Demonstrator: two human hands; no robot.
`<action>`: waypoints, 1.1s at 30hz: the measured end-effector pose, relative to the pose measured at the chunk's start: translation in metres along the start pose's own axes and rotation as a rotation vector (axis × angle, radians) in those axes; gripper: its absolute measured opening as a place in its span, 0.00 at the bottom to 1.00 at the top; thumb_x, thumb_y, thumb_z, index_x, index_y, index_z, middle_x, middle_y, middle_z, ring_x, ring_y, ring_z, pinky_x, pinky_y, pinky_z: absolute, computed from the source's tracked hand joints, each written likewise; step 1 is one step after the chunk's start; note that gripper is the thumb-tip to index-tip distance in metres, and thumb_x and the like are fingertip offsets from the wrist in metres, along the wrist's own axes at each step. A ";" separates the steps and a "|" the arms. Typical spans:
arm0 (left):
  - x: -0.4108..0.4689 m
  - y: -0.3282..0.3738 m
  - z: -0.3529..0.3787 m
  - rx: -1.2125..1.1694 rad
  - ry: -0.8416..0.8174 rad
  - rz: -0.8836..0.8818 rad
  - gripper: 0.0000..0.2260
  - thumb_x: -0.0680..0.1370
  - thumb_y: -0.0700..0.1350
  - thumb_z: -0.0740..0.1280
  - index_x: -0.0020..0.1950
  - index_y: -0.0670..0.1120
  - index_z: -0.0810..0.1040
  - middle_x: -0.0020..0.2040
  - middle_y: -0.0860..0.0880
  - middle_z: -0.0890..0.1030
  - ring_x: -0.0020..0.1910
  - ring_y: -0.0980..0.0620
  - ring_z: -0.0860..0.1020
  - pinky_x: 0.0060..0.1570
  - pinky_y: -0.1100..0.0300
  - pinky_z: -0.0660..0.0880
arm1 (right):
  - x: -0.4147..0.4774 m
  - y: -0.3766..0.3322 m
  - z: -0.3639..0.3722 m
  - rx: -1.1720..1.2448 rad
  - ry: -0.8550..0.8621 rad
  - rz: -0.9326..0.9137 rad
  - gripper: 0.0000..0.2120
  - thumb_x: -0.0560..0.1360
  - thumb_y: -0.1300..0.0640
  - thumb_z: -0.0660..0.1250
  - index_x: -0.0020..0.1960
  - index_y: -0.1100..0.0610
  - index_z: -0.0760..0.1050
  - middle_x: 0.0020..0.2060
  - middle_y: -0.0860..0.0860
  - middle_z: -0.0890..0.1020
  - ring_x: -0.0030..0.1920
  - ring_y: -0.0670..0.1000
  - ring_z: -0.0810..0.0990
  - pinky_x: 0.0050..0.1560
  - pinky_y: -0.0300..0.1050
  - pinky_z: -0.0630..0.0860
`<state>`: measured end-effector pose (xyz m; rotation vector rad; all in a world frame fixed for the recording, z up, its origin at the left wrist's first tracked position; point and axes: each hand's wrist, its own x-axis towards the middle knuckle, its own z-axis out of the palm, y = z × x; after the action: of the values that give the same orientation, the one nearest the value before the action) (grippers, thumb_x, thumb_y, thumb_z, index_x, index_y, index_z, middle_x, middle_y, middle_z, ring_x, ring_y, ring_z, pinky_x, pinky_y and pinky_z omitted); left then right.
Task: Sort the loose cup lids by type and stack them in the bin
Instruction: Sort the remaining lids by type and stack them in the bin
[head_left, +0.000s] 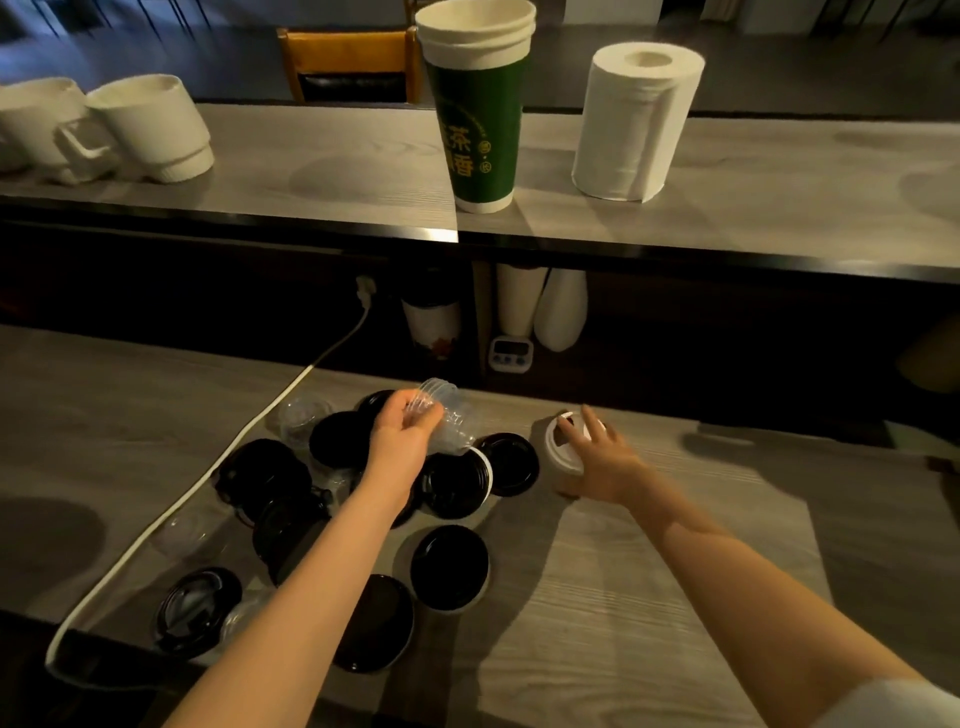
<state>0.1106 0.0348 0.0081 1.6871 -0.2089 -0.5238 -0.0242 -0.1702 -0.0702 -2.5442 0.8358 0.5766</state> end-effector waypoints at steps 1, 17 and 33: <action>0.000 0.000 0.000 0.002 -0.002 0.003 0.06 0.78 0.39 0.65 0.46 0.51 0.75 0.44 0.51 0.77 0.45 0.54 0.75 0.43 0.64 0.71 | 0.002 0.000 0.003 -0.047 0.008 0.003 0.45 0.73 0.45 0.69 0.77 0.44 0.40 0.77 0.51 0.39 0.76 0.61 0.45 0.73 0.60 0.58; -0.010 0.004 0.013 0.038 0.009 0.013 0.07 0.78 0.41 0.64 0.56 0.48 0.72 0.51 0.51 0.77 0.52 0.51 0.75 0.43 0.64 0.71 | -0.032 -0.002 -0.005 0.247 0.383 -0.085 0.41 0.66 0.49 0.74 0.74 0.52 0.59 0.69 0.53 0.65 0.67 0.56 0.62 0.65 0.47 0.65; -0.050 0.042 0.110 -0.052 -0.181 0.121 0.06 0.78 0.41 0.63 0.55 0.47 0.73 0.50 0.48 0.77 0.51 0.50 0.76 0.50 0.58 0.73 | -0.142 0.039 -0.061 0.447 0.668 -0.109 0.44 0.65 0.50 0.76 0.74 0.56 0.57 0.69 0.52 0.63 0.68 0.54 0.65 0.66 0.47 0.67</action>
<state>0.0236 -0.0496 0.0483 1.5663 -0.4225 -0.5866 -0.1374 -0.1629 0.0414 -2.3304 0.8952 -0.4837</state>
